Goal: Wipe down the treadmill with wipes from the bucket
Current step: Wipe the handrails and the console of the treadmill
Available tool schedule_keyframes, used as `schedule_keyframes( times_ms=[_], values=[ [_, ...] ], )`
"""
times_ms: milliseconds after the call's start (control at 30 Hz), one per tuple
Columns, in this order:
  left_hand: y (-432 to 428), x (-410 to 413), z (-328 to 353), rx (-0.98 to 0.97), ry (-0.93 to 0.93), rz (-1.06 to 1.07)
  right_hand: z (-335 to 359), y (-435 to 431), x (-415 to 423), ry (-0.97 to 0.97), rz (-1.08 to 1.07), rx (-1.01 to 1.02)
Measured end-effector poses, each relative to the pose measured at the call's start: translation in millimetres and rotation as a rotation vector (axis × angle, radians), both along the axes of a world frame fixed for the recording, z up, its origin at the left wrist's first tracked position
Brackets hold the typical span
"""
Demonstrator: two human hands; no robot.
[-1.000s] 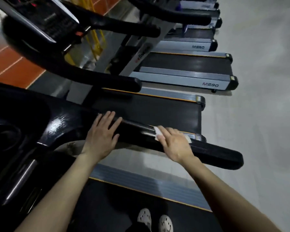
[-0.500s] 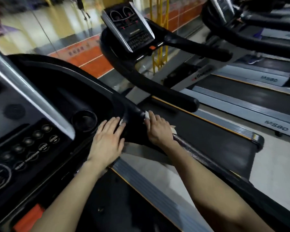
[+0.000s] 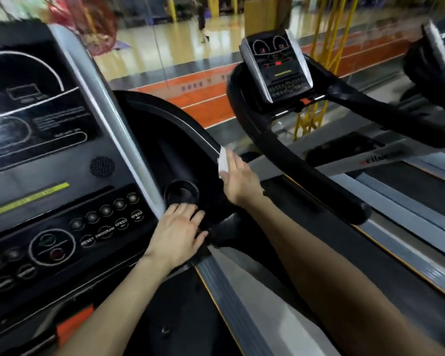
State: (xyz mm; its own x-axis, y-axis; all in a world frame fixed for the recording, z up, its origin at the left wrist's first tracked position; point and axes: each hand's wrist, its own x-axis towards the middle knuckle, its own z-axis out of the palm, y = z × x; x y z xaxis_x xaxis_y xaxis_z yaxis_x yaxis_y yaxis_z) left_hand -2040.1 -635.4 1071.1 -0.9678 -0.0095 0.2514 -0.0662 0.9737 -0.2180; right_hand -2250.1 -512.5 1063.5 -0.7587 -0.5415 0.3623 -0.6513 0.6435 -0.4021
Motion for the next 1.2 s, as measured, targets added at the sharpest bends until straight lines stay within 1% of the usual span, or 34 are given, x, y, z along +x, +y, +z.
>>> schedule_keyframes(
  times_ms=[100,167,233,300,367,433,500,533,633,733,833,967,1033,1067,1200],
  values=[
    [-8.2,2.4,18.3,-0.013,0.056,0.104,27.7,-48.3,-32.8,-0.006,0.143,0.003],
    [-14.0,-1.2,32.5,-0.047,0.13,0.137,31.0,-41.3,-43.7,-0.075,0.252,-0.023],
    [-18.5,-11.2,49.1,-0.098,0.208,0.161,25.2,-14.7,-42.0,-0.138,0.306,-0.055],
    [-27.0,-25.6,69.5,-0.13,0.294,0.213,10.8,4.1,-36.5,-0.182,0.322,-0.056],
    [-43.1,-39.7,92.4,-0.162,0.351,0.323,2.4,3.6,-32.6,-0.112,0.273,-0.028],
    [-64.3,-51.6,111.1,-0.196,0.366,0.483,11.5,-18.7,-40.3,-0.06,0.206,0.009],
    [-80.4,-60.4,117.8,-0.173,0.367,0.608,37.7,-59.3,-53.1,-0.039,0.228,0.071],
    [-84.0,-63.7,116.1,-0.148,0.374,0.634,51.9,-84.1,-58.7,-0.016,0.256,0.085],
    [-84.1,-69.9,104.6,-0.092,0.426,0.634,93.7,-152.8,-65.0,0.132,0.312,0.099],
    [-85.8,-68.0,100.1,-0.095,0.455,0.611,111.1,-181.4,-66.6,0.271,0.369,0.135],
    [-86.8,-66.9,96.1,-0.075,0.507,0.605,101.8,-161.6,-71.7,0.273,0.426,0.072],
    [-83.7,-68.7,85.0,-0.025,0.622,0.662,70.4,-121.2,-70.2,0.167,0.418,-0.04],
    [-84.5,-68.9,84.2,-0.044,0.641,0.671,84.5,-143.8,-75.1,0.179,0.373,-0.067],
    [-85.1,-68.5,84.9,-0.061,0.627,0.675,98.3,-165.2,-76.6,0.194,0.388,-0.072],
    [-84.2,-64.4,83.9,-0.08,0.605,0.698,147.8,-248.1,-66.4,0.288,0.58,0.032]
  ],
)
